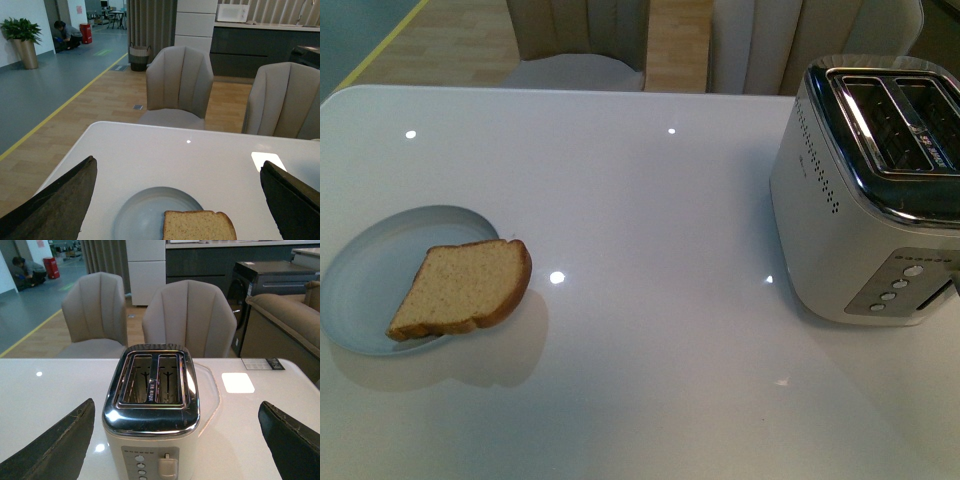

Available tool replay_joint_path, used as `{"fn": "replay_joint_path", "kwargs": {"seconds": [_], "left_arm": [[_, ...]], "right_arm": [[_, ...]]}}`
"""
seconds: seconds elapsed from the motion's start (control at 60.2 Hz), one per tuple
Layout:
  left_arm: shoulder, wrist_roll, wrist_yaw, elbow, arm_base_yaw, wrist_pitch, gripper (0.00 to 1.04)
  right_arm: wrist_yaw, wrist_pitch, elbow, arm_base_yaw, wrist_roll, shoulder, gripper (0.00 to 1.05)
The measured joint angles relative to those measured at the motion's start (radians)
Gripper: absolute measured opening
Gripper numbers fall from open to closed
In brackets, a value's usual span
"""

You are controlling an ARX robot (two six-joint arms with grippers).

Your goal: Left arm holds plate, right arm toasts bread

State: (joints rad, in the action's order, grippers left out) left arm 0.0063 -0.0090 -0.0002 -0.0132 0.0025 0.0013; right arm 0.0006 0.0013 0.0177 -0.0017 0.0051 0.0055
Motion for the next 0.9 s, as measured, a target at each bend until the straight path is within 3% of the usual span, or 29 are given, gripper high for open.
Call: {"fn": "replay_joint_path", "kwargs": {"seconds": [0.465, 0.565, 0.631, 0.764, 0.897], "left_arm": [[0.000, 0.000, 0.000, 0.000, 0.000, 0.000, 0.98], [0.156, -0.128, 0.227, -0.109, 0.058, -0.269, 0.98], [0.254, -0.185, 0.297, -0.142, 0.078, -0.349, 0.98], [0.428, -0.213, 0.384, -0.167, 0.164, -0.254, 0.98], [0.700, -0.170, 0.459, -0.203, 0.273, -0.009, 0.98]], "right_arm": [[0.000, 0.000, 0.000, 0.000, 0.000, 0.000, 0.96], [-0.002, 0.000, 0.000, 0.000, 0.000, 0.000, 0.96], [-0.001, 0.000, 0.000, 0.000, 0.000, 0.000, 0.96], [0.000, 0.000, 0.000, 0.000, 0.000, 0.000, 0.96], [0.000, 0.000, 0.000, 0.000, 0.000, 0.000, 0.96]]}}
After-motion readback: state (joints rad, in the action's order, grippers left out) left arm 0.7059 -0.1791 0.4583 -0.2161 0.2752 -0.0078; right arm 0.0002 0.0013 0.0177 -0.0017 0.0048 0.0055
